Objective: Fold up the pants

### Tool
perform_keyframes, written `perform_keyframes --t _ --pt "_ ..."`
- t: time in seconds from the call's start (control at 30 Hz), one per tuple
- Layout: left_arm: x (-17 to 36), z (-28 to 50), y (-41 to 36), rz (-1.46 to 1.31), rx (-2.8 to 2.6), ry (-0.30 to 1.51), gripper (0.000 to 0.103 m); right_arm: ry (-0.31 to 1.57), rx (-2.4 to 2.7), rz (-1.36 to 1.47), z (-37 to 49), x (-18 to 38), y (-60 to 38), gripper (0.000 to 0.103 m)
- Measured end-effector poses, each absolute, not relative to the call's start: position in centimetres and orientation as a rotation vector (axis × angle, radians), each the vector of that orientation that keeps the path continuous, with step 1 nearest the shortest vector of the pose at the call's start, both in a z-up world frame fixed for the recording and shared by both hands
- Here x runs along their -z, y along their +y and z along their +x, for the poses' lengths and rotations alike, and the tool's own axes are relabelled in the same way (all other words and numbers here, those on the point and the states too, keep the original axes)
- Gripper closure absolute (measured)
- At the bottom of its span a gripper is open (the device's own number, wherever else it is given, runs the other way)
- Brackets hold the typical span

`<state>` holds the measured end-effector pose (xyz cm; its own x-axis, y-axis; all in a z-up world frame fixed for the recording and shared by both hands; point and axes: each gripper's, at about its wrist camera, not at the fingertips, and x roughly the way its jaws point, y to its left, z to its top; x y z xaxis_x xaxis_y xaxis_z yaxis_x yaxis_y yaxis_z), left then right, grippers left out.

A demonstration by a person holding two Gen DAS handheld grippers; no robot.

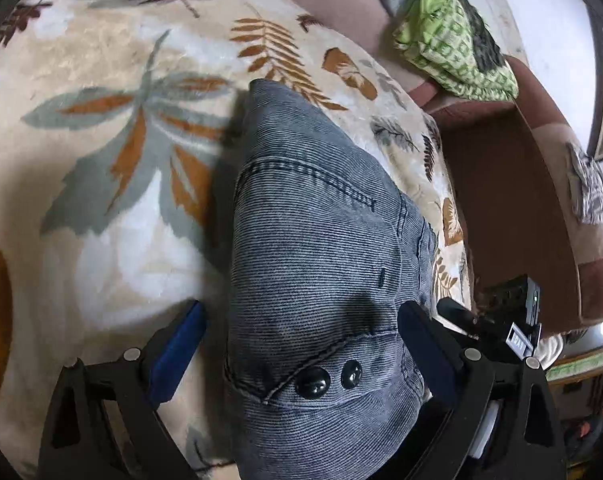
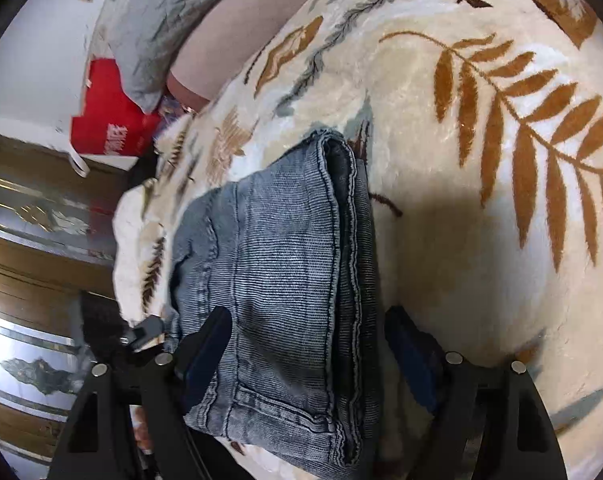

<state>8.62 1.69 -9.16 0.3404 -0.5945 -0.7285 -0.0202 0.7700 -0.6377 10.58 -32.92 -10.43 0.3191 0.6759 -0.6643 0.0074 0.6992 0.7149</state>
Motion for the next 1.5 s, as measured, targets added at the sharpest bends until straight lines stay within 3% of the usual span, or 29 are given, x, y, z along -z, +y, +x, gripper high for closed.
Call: perform_keyframes --t 0.47,0.53,0.57,0.6,0.7,0.77,0.8,0.87,0.93,1.03,1.5 --pt "9.9 10.3 1.7 -0.708 0.375 1.195 0.006 1.149 -0.548 0.625 10.4 10.1 -31.9 0.014" --pt "10.3 10.6 2.3 -0.767 0.396 1.2 0.001 1.151 -0.536 0.598 10.4 9.9 -31.5 0.018" --pt "10.4 10.7 2.4 -0.772 0.412 1.207 0.0 1.154 -0.532 0.582 10.3 9.9 -31.3 0.027" --pt "10.4 10.8 2.3 -0.758 0.421 1.214 0.0 1.163 -0.525 0.573 10.3 9.9 -31.2 0.042" --pt "9.7 10.6 1.1 -0.636 0.431 1.229 0.001 1.183 -0.496 0.524 10.3 10.0 -30.9 0.057" --pt "9.0 10.2 0.0 -0.514 0.385 1.22 0.028 1.187 -0.482 0.495 10.2 9.6 -30.6 0.062" --pt "8.8 9.9 -0.4 -0.458 0.362 1.219 0.046 1.184 -0.477 0.478 10.1 9.4 -30.3 0.069" --pt "8.5 9.6 -0.4 -0.435 0.351 1.202 0.055 1.167 -0.472 0.429 9.7 8.4 -29.4 0.074" --pt "8.0 9.2 -0.3 -0.393 0.336 1.183 0.071 1.148 -0.469 0.399 9.3 7.5 -28.8 0.076" --pt "6.7 8.3 -0.7 -0.32 0.328 1.128 0.077 1.123 -0.473 0.383 8.9 6.1 -28.2 0.077" --pt "-0.6 7.2 1.7 -0.2 0.273 0.882 0.079 0.99 -0.528 0.287 8.5 -1.3 -23.8 0.078"
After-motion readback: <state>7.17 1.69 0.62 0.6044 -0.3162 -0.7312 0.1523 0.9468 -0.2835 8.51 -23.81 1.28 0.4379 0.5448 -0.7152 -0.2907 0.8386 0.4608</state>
